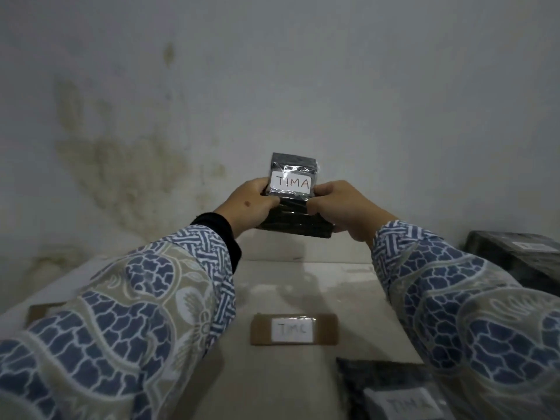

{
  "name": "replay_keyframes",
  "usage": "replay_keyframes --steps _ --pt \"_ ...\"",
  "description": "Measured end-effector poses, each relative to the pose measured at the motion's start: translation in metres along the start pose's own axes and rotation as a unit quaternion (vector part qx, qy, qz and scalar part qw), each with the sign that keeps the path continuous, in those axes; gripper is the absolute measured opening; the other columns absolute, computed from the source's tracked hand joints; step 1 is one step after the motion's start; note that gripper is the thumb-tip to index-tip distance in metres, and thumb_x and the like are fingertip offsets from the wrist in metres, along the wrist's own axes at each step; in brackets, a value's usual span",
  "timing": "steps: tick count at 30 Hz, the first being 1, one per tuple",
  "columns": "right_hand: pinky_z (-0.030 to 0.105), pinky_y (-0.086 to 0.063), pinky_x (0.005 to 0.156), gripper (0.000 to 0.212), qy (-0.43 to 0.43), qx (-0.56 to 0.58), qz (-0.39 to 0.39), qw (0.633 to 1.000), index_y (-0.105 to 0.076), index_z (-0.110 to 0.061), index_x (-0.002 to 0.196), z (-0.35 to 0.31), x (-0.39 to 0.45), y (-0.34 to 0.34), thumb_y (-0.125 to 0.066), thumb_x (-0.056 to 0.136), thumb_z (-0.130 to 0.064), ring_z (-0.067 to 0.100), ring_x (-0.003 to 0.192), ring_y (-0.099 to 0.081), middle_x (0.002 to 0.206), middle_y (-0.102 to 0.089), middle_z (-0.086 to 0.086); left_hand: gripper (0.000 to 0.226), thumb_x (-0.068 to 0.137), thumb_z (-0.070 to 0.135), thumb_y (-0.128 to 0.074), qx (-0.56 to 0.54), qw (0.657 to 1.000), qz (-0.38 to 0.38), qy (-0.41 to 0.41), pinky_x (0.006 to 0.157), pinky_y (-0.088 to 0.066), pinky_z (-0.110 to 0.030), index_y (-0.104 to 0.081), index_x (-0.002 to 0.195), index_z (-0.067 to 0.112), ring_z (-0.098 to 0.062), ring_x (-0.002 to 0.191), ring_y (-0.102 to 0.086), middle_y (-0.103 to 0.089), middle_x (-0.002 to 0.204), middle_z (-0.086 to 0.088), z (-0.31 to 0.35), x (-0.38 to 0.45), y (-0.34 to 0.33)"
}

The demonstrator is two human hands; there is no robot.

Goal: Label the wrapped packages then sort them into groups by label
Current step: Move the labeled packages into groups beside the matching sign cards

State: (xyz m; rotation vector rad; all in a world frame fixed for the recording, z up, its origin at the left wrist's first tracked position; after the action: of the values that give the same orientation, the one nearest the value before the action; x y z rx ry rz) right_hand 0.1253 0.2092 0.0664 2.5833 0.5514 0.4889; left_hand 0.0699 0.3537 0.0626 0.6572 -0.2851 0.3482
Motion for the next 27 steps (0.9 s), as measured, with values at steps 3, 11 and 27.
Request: replay_keyframes --steps 3,11,27 --pt "0.026 -0.051 0.065 0.025 0.008 0.006 -0.032 0.999 -0.067 -0.001 0.1 -0.027 0.003 -0.038 -0.053 0.079 -0.003 0.022 0.081 -0.06 0.083 -0.062 0.005 0.029 0.095 0.012 -0.045 0.023 1.0 -0.002 0.014 0.092 -0.049 -0.038 -0.06 0.119 0.009 -0.026 0.107 -0.061 -0.065 0.117 -0.01 -0.019 -0.013 0.046" --pt "0.022 -0.049 0.063 0.031 0.036 0.03 -0.105 0.993 -0.064 -0.005 0.111 -0.077 0.022 -0.165 -0.051 0.082 -0.004 0.019 0.086 -0.059 0.097 -0.062 0.006 0.032 0.098 0.02 -0.041 0.046 0.996 0.03 0.064 0.102 -0.044 -0.043 -0.062 0.118 0.007 -0.025 0.111 -0.06 -0.065 0.119 -0.01 -0.095 -0.041 0.154" --pt "0.008 -0.03 0.038 0.037 -0.001 0.024 -0.192 0.981 -0.061 -0.004 0.118 -0.049 0.095 -0.329 -0.049 0.084 -0.002 0.005 0.059 -0.04 0.091 -0.06 0.004 0.034 0.101 0.01 -0.034 -0.041 0.983 0.068 0.167 0.077 -0.049 -0.023 -0.056 0.122 0.024 -0.018 0.098 -0.06 -0.062 0.114 -0.005 -0.258 -0.031 0.211"
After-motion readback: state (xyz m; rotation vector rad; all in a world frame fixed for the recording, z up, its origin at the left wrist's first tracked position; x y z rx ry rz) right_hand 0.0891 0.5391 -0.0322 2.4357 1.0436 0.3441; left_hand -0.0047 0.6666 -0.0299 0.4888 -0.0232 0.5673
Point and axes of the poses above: each hand's wrist, its own x-axis towards the middle knuckle, its own y-axis out of the back of the hand, z = x × y, the point moved 3 cm from there along x, towards the middle knuckle
